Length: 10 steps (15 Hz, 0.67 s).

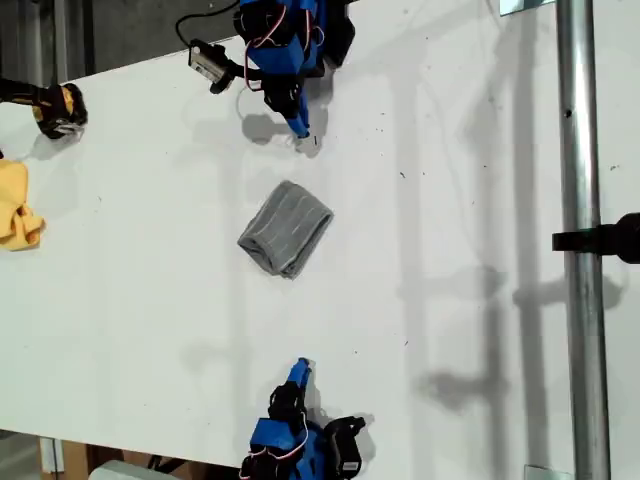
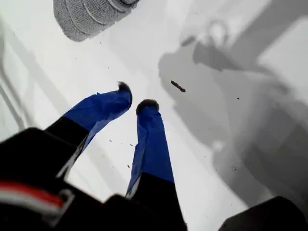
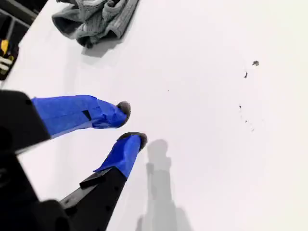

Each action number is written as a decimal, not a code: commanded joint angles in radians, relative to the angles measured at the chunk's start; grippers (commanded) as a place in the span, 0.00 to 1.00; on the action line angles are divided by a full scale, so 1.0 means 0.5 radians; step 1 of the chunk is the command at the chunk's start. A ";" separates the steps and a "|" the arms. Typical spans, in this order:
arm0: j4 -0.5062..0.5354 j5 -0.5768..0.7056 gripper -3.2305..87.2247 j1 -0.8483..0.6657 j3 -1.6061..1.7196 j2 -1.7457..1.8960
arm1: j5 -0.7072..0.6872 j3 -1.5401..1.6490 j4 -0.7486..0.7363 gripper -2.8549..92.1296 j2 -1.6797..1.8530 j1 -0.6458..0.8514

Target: Grasp corners of a towel and fold twice.

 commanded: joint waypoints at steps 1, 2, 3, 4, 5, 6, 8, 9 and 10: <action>0.012 0.420 0.12 0.006 0.015 0.012 | -0.040 -0.031 0.021 0.12 -0.003 0.009; 0.012 0.727 0.12 0.009 0.015 0.012 | -0.040 -0.031 0.021 0.12 -0.003 0.009; 0.006 0.798 0.12 0.012 0.015 0.012 | -0.040 -0.031 0.021 0.12 -0.003 0.009; 0.006 0.792 0.12 0.009 0.015 0.012 | -0.040 -0.031 0.021 0.12 -0.003 0.009; 0.006 0.792 0.12 0.009 0.015 0.012 | -0.040 -0.031 0.021 0.12 -0.003 0.009; 0.006 0.792 0.12 0.006 0.015 0.012 | -0.040 -0.031 0.021 0.12 -0.003 0.009; 0.006 0.792 0.12 0.006 0.015 0.012 | -0.040 -0.031 0.021 0.12 -0.003 0.009; 0.006 0.792 0.12 0.006 0.015 0.012 | -0.040 -0.031 0.021 0.12 -0.003 0.009; 0.006 0.792 0.12 0.006 0.015 0.012 | -0.040 -0.031 0.021 0.12 -0.003 0.009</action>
